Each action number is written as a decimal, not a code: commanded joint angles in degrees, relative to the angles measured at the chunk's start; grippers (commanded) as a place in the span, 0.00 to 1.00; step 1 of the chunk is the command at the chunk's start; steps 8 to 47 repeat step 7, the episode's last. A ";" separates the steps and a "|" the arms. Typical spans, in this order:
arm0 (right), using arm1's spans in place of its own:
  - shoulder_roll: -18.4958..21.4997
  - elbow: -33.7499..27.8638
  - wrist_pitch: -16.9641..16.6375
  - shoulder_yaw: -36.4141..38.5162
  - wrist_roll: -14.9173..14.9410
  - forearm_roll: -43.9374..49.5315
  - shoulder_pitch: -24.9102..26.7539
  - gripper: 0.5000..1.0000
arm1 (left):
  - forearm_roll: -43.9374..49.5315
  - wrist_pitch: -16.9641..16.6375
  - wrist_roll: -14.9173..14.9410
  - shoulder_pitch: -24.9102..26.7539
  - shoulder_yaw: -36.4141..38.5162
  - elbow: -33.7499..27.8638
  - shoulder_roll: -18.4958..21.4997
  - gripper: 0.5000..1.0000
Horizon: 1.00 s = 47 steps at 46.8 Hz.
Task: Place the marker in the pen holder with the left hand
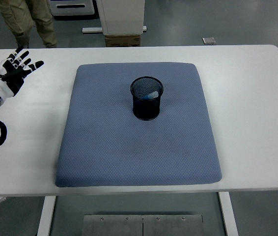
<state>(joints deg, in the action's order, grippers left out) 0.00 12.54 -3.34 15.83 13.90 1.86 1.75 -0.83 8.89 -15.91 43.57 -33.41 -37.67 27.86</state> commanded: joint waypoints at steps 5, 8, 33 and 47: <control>0.00 -0.14 0.00 -0.01 0.07 -0.01 -0.25 1.00 | 1.44 0.07 -0.08 -1.21 0.01 -0.04 0.09 1.00; 0.00 -0.14 0.00 0.26 0.16 -0.28 -0.43 1.00 | 1.45 0.07 -0.08 -1.21 0.01 -0.04 0.09 1.00; 0.00 -0.14 0.00 0.26 0.16 -0.28 -0.43 1.00 | 1.45 0.07 -0.08 -1.21 0.01 -0.04 0.09 1.00; 0.00 -0.14 0.00 0.26 0.16 -0.28 -0.43 1.00 | 1.45 0.07 -0.08 -1.21 0.01 -0.04 0.09 1.00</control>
